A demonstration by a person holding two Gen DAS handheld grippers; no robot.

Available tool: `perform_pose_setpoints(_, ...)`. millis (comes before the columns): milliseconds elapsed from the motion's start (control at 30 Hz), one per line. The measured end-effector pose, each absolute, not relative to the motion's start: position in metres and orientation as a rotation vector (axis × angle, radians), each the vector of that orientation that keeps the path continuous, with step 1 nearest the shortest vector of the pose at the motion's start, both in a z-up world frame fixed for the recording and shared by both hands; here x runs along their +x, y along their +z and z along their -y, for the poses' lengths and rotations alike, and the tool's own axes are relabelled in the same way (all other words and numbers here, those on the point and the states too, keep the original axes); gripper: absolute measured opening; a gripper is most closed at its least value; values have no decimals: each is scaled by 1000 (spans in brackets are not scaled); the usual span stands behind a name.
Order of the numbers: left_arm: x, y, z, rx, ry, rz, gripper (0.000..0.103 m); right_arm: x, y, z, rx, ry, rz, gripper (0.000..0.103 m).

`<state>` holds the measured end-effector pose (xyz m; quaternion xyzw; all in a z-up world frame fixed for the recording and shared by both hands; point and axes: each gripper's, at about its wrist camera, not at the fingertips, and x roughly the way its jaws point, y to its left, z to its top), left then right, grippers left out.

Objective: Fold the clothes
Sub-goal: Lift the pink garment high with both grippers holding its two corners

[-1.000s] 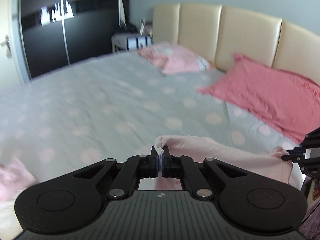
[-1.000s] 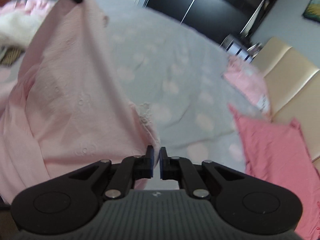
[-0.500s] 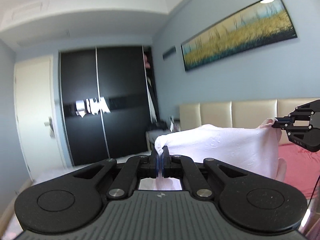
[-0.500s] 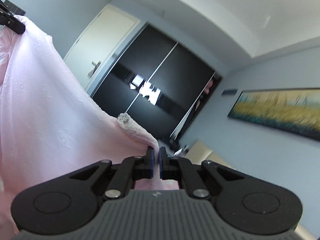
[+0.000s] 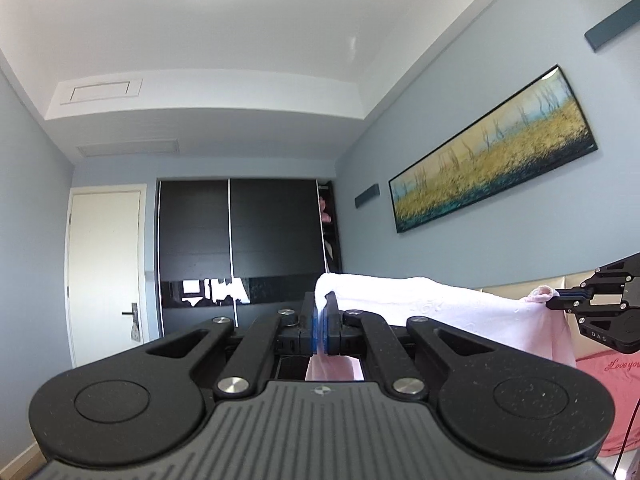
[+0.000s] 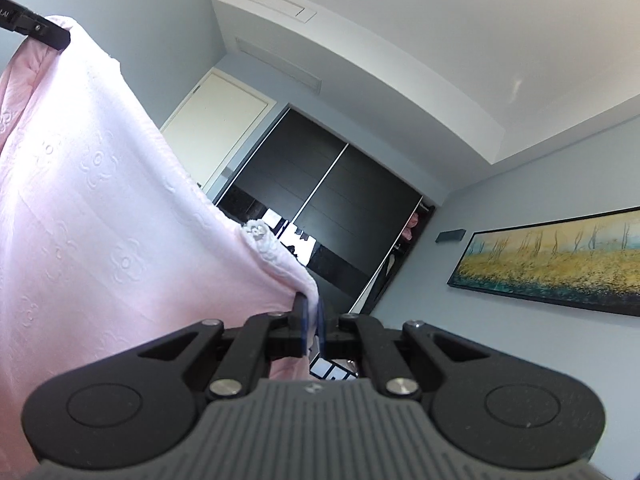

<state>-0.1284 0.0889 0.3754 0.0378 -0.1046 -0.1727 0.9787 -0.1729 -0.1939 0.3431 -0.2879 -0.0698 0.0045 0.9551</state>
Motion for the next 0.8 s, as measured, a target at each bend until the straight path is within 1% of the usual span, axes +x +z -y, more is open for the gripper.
perform_pose_setpoints(233,-170,376,-88,107,-372,274,1,-223,366,208,-537,-4,281,5)
perform_pose_setpoints(400,-181,375,-92,102,-355,254,1,-223,375,205,-531,16,314,6)
perform_pose_setpoints(567,-154,354,-96,108,-331,153,1,-185,350,197,-541,57,225,6)
perform_pose_setpoints(800,-70,302,-94,113,-299,-58,1,-103,292,189,-524,111,34,6)
